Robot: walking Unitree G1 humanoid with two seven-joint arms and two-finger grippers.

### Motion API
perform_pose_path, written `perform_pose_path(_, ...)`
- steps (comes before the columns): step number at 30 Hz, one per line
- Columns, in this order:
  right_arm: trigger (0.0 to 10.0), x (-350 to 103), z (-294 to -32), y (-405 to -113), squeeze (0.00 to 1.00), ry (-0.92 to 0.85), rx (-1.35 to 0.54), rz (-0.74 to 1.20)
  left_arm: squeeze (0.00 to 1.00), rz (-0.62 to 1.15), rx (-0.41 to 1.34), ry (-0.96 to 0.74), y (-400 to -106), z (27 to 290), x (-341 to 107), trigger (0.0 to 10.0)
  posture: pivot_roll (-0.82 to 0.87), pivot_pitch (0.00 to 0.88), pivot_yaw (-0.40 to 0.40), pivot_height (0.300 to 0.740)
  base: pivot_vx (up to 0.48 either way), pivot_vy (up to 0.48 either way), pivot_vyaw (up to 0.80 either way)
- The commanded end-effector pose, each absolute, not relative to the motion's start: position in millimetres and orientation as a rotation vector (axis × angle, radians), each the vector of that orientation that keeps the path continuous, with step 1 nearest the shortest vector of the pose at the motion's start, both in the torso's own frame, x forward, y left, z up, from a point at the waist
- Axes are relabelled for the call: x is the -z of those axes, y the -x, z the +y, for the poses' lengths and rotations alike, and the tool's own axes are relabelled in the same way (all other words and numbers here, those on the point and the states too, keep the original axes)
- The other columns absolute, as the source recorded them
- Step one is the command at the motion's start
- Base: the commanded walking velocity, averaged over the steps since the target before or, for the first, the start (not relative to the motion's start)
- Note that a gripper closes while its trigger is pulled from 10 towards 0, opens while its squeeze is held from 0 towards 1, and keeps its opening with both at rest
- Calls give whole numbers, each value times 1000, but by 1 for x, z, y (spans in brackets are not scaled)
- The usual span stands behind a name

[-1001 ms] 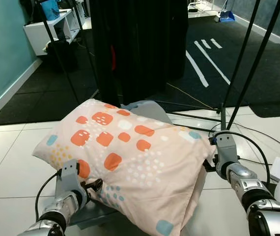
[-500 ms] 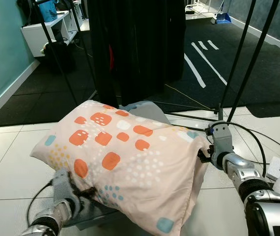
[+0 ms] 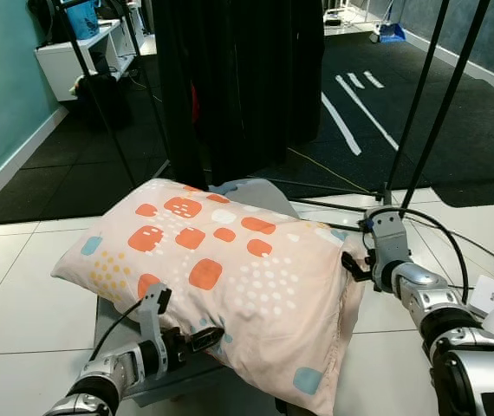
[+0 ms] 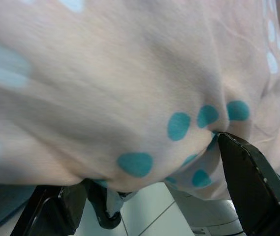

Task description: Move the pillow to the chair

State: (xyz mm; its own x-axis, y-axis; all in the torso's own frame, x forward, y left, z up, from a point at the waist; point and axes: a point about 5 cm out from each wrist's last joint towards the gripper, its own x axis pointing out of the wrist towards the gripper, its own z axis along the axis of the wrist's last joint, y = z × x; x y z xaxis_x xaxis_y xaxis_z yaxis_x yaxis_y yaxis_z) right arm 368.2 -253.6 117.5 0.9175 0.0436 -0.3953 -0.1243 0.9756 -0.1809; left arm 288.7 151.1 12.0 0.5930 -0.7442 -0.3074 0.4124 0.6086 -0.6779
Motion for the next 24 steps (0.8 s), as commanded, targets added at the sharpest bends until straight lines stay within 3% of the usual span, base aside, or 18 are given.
perform_pose_path(1, 10000, -122, -253, -371, 0, 209, -85, 399, 0, 624, 737, 617, -289, 146, -13, 10000, -332, 98, 61, 500, 0, 0, 0)
perform_pose_path(10, 10000, -122, -254, -371, 0, 210, -80, 400, 0, 554, 609, 764, -298, 149, -18, 10000, -334, 100, 65, 500, 0, 0, 0)
perform_pose_path(18, 10000, -126, -255, -372, 0, 211, -75, 388, 0, 464, 192, 987, -310, 169, -18, 10000, -342, 107, 65, 500, 0, 0, 0)
perform_pose_path(24, 10000, -128, -256, -373, 0, 207, -76, 382, 0, 422, 56, 1059, -313, 175, -18, 10000, -346, 111, 64, 500, 0, 0, 0)
